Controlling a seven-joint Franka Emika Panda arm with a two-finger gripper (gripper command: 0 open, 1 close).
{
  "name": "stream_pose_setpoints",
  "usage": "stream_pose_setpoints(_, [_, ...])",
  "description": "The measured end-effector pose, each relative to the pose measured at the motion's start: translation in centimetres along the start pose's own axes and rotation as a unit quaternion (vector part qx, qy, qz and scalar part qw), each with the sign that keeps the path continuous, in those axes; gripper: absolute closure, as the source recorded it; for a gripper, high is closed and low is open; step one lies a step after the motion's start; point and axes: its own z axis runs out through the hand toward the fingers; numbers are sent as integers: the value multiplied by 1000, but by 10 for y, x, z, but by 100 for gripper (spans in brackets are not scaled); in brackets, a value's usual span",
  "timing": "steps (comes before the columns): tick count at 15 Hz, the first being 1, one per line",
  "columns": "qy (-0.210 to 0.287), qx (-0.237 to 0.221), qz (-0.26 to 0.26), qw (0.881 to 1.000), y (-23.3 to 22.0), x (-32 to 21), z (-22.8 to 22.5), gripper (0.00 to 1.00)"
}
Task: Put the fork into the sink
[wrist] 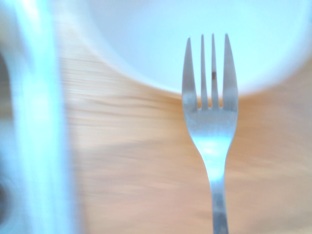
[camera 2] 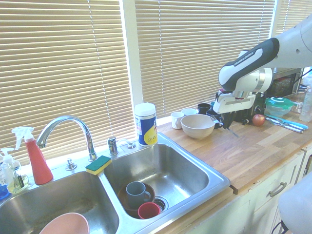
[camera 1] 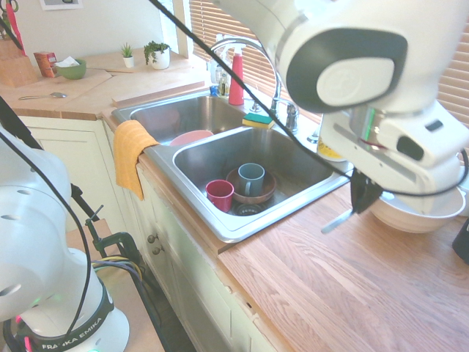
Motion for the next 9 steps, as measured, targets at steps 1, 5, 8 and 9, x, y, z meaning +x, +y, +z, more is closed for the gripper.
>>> stream_pose_setpoints(1, [-4, -3, -11, 1000, -29, -19, 6, 100])
stream_pose_setpoints(5, [-12, -11, -43, 999, -140, -111, 61, 100])
stream_pose_setpoints(8, [-15, -19, -29, 999, -181, -147, 120, 100])
stream_pose_setpoints(9, [-19, -24, -24, 999, -187, -150, 142, 100])
